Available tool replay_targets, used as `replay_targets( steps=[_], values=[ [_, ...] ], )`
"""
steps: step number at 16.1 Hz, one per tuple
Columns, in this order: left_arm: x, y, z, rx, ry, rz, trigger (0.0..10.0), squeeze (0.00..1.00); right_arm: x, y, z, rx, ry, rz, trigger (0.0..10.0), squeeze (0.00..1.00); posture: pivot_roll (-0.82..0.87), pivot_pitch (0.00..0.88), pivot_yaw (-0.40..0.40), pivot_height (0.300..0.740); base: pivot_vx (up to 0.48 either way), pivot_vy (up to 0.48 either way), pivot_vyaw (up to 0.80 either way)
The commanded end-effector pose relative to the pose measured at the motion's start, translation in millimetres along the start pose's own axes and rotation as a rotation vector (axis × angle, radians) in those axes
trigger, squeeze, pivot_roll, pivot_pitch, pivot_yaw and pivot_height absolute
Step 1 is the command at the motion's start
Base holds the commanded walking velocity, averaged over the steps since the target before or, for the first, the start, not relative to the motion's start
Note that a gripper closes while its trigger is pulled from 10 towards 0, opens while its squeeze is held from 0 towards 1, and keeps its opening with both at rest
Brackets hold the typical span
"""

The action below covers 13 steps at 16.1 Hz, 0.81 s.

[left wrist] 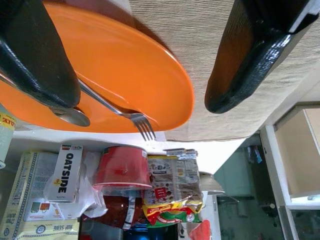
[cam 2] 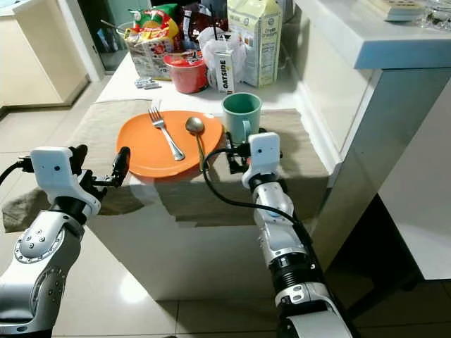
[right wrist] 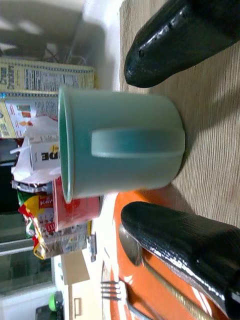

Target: Setting the table

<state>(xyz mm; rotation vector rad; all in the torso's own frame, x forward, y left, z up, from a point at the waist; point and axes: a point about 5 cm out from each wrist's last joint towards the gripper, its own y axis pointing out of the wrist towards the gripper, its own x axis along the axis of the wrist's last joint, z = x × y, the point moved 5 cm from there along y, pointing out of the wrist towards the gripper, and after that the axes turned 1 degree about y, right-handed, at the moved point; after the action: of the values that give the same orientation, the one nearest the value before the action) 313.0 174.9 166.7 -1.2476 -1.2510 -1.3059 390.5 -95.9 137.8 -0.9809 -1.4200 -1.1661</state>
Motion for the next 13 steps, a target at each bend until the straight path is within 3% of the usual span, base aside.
replay_targets(
  steps=[1,13],
  values=[
    [-0.3,-0.5,0.7,-0.001,0.008,0.005,10.0,0.00,6.1,4.2,0.5,-0.007,-0.006,-0.022,0.0,0.00,-0.06,0.008,0.106,0.740,0.000,0.000,0.00],
    [0.4,2.1,-0.7,-0.012,0.007,0.007,10.0,0.00,2.0,2.3,0.7,-0.016,0.011,-0.015,0.0,0.00,-0.07,0.012,0.117,0.740,0.000,0.000,0.00]
  ],
)
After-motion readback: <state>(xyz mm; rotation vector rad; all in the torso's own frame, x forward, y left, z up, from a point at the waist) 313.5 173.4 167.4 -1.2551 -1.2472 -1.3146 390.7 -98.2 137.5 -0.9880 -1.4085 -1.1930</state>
